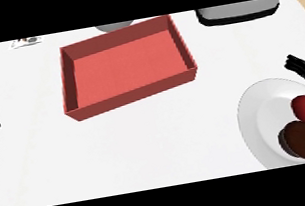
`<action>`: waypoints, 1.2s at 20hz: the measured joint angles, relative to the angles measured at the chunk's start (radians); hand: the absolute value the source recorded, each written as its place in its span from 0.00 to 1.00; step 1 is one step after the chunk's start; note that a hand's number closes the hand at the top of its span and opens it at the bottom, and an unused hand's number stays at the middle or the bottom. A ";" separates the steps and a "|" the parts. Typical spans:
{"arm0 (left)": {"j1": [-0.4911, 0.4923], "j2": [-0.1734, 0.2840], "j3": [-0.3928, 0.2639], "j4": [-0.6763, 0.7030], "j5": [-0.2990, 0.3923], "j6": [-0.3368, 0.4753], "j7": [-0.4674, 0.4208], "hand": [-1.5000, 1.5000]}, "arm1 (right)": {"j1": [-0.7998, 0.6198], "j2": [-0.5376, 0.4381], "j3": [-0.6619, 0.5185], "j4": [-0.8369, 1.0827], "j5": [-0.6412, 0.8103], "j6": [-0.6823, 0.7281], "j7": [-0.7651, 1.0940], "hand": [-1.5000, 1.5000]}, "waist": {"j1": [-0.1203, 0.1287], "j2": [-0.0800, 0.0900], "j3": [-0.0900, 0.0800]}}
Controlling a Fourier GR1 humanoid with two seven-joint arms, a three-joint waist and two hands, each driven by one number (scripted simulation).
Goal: Pick the tomato from the plate and place it in the cardboard box
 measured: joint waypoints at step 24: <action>-0.118 -0.051 -0.016 0.090 -0.056 -0.054 -0.023 0.50 | -0.244 -0.325 0.236 0.484 0.632 -0.191 -0.463 0.00 | 0.055 0.003 -0.006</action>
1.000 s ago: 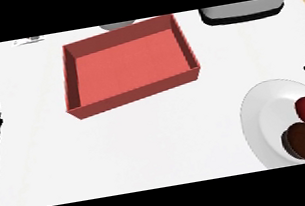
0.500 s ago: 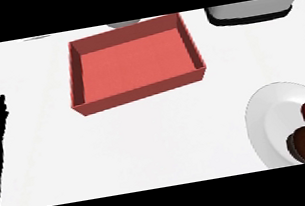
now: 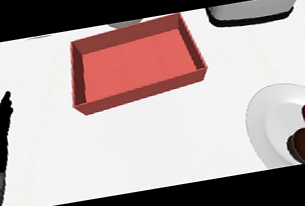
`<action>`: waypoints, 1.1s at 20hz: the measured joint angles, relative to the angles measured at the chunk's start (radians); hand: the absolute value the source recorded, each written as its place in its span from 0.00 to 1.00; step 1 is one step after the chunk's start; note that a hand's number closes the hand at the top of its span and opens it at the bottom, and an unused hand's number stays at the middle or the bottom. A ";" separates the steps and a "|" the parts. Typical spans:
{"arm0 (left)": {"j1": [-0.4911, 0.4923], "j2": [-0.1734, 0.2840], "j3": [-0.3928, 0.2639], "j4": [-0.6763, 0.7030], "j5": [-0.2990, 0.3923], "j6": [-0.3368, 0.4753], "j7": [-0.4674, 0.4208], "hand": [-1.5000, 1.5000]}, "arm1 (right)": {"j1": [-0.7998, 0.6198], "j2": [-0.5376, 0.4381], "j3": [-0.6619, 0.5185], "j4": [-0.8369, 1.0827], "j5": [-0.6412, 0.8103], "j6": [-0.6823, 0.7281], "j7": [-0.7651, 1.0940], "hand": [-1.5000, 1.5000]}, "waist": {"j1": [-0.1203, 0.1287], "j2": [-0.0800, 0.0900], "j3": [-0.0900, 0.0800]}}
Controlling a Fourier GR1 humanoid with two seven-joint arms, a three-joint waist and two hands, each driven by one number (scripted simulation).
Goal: Pick the tomato from the plate and place it in the cardboard box
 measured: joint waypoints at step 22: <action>0.033 -0.049 0.115 0.036 -0.069 -0.071 -0.028 0.50 | -0.197 0.172 0.088 0.250 0.254 -0.070 -0.035 0.00 | -0.035 -0.012 -0.003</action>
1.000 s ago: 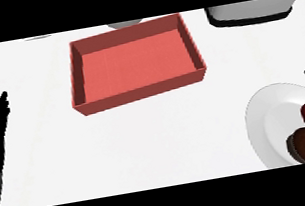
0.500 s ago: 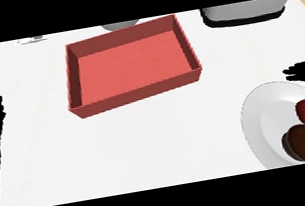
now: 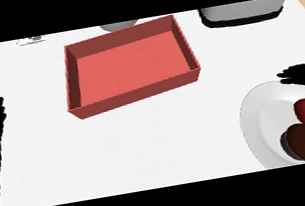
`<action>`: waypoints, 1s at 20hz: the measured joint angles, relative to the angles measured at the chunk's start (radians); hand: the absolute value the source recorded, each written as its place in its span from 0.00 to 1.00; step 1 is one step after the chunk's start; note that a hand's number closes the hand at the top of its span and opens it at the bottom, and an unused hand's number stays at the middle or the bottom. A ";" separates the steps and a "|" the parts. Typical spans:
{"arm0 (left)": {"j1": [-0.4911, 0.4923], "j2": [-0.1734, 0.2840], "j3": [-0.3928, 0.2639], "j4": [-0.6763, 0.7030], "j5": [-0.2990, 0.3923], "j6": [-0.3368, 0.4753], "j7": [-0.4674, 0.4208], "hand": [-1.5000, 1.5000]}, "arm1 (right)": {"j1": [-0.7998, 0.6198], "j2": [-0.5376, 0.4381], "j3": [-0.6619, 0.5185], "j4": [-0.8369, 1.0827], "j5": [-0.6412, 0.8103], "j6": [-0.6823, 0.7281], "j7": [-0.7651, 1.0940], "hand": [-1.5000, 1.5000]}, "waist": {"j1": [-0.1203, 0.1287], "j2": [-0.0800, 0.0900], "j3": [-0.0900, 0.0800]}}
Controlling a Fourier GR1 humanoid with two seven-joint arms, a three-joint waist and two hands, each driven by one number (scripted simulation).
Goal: Pick the tomato from the plate and place it in the cardboard box
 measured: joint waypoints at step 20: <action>0.017 -0.042 0.074 -0.045 -0.071 -0.047 0.038 0.50 | 0.150 0.002 0.010 -0.190 0.068 0.009 0.061 0.00 | -0.006 -0.001 0.000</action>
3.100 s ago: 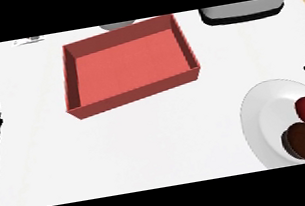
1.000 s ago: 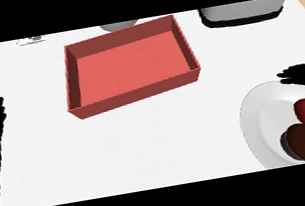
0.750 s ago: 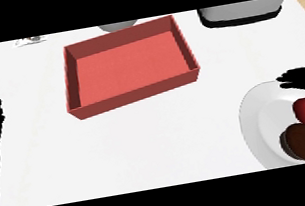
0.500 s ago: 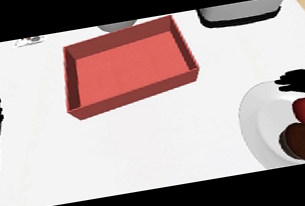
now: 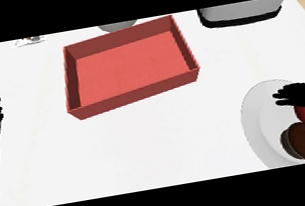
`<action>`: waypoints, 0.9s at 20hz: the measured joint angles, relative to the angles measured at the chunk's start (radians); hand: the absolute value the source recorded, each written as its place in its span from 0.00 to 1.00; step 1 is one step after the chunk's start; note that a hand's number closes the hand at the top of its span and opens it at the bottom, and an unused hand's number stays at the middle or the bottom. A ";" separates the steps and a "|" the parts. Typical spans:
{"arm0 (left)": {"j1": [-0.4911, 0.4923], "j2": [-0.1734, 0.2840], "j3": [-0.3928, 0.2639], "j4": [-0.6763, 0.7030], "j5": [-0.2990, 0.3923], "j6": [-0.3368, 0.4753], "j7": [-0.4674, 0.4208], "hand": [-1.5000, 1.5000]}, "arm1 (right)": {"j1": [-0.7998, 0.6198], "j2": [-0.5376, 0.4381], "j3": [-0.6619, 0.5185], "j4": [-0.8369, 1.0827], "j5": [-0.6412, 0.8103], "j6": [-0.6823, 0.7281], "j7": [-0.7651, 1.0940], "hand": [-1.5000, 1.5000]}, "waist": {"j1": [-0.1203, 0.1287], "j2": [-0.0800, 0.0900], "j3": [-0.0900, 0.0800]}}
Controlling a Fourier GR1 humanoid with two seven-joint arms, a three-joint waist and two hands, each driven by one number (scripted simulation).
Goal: Pick the tomato from the plate and place it in the cardboard box
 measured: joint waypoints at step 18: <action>0.043 -0.028 0.049 -0.028 -0.044 -0.013 0.016 0.50 | -0.004 0.212 -0.239 0.026 -0.002 -0.170 0.320 1.00 | -0.041 -0.020 -0.019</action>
